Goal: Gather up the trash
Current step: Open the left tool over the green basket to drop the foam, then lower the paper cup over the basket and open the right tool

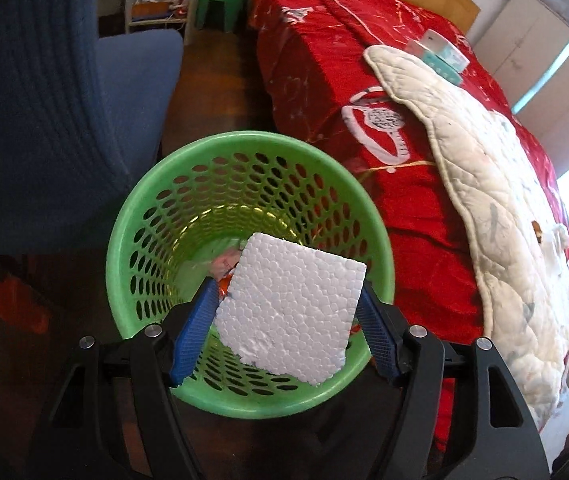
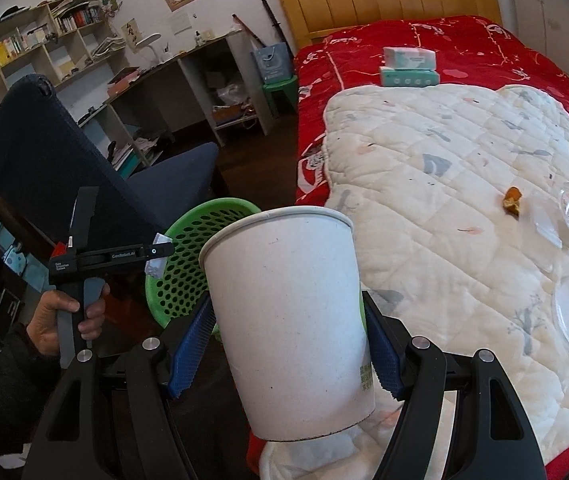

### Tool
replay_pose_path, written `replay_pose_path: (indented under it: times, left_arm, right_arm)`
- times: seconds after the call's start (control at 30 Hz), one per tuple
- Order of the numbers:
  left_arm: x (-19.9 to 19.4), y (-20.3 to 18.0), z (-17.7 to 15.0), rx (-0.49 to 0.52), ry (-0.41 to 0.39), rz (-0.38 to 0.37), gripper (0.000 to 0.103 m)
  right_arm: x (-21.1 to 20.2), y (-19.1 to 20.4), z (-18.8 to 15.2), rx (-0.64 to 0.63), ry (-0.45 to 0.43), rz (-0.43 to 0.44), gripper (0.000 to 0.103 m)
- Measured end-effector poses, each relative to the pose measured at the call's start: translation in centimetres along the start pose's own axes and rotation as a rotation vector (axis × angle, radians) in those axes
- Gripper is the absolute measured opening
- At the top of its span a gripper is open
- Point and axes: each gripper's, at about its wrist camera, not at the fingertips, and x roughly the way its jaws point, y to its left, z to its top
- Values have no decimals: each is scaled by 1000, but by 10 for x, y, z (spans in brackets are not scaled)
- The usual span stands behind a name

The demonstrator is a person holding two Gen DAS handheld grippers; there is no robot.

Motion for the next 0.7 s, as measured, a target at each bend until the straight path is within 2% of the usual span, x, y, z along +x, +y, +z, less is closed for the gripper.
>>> replay_pose_path:
  times: [0.1,0.23,0.7]
  left_arm:
    - [-1,6,-2,-19,1,3,75]
    - [-3,13,-6,-28,-7,10,76]
    - [-41,42,-16,-81,-64,23,76]
  right_arm:
    - [4,5,1,-5,5,8,68]
    - [12,13,5,-14,15,25,68]
    - [53,56,27,-100,54,84,68]
